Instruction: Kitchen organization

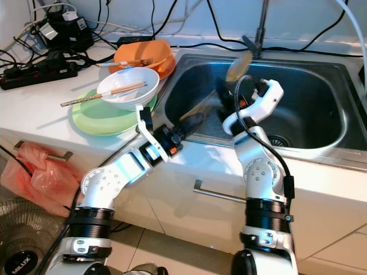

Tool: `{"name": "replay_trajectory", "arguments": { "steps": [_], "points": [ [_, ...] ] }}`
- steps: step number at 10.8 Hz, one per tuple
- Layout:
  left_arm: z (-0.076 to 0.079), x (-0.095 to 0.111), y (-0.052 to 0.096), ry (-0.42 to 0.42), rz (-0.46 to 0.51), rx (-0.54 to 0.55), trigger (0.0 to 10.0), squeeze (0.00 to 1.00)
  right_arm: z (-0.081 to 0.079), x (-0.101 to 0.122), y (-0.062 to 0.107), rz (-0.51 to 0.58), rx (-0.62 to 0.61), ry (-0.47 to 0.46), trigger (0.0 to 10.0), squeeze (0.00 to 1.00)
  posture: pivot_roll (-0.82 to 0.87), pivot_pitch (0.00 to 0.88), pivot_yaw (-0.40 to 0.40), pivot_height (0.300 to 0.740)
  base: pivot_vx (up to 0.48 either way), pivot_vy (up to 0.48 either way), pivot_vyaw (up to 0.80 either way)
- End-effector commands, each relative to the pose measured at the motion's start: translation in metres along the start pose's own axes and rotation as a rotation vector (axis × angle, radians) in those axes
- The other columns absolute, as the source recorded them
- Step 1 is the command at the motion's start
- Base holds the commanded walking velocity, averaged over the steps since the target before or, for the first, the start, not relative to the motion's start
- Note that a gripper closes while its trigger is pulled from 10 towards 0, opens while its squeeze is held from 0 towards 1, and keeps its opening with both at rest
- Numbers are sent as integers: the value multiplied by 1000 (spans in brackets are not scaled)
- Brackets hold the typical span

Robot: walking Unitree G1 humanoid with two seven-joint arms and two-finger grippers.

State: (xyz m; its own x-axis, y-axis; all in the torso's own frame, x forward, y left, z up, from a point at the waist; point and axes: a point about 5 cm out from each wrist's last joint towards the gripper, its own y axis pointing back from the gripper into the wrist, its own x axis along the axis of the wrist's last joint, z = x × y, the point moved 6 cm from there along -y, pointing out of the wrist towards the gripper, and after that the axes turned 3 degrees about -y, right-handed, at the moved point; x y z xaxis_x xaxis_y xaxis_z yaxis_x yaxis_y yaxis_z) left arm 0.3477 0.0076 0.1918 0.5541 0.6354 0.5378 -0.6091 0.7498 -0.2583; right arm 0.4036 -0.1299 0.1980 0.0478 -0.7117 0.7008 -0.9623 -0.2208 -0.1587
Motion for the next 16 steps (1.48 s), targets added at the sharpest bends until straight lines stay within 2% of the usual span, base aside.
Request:
{"name": "replay_trajectory", "arguments": {
  "steps": [1, 2, 4, 6, 7, 8, 9, 10, 11, 12, 15, 16],
  "points": [
    [2, 2, 1, -38, -11, -2, 10000, 1000, 3, 4, -2, 20, -25, 36, 0, 0, 54, 25, 103, 740, 0, 0, 0],
    [1, 3, 3, -56, -15, 8, 10000, 1000, 10, 8, -3, 33, -54, 79, 0, 0, 56, 25, 104, 740, 0, 0, 0],
    [3, 6, 8, -172, -41, 30, 10000, 1000, 30, 19, -5, 46, -121, 356, 0, 0, 68, 25, 105, 740, 0, 0, 0],
    [-1, 11, 14, -300, -61, 78, 10000, 1000, 44, 22, -7, 33, -167, 523, 0, 0, 78, 25, 104, 740, 0, 0, 0],
    [-3, 12, 16, -332, -64, 91, 10000, 1000, 49, 21, -7, 18, -179, 583, 0, 0, 83, 24, 104, 740, 0, 0, 0],
    [-7, 16, 21, -390, -65, 125, 10000, 1000, 59, 16, -9, -30, -199, 684, 1216, 0, 89, 23, 102, 740, 0, 0, 0],
    [-17, 24, 28, -522, -70, 197, 10000, 1000, 71, 6, -9, -114, -211, 771, 8745, 0, 94, 21, 100, 740, 0, 0, 0],
    [-20, 28, 28, -574, -68, 216, 10000, 1000, 74, 2, -9, -146, -205, 805, 9686, 192, 98, 21, 98, 740, 0, 0, 0],
    [-20, 29, 28, -593, -65, 222, 10000, 1000, 75, 1, -9, -153, -204, 807, 10000, 698, 98, 21, 98, 740, 0, 0, 0],
    [-23, 40, 29, -654, -39, 265, 10000, 1000, 73, -2, -11, -150, -180, 815, 10000, 1000, 99, 21, 98, 740, 0, 0, 0],
    [-19, 53, 28, -776, -14, 281, 10000, 1000, 72, -10, -11, -174, -148, 817, 10000, 1000, 97, 18, 101, 740, 0, 0, 0],
    [-18, 62, 28, -863, 0, 325, 10000, 1000, 70, -10, -12, -173, -137, 813, 10000, 1000, 98, 18, 101, 740, 0, 0, 0]
  ]
}}
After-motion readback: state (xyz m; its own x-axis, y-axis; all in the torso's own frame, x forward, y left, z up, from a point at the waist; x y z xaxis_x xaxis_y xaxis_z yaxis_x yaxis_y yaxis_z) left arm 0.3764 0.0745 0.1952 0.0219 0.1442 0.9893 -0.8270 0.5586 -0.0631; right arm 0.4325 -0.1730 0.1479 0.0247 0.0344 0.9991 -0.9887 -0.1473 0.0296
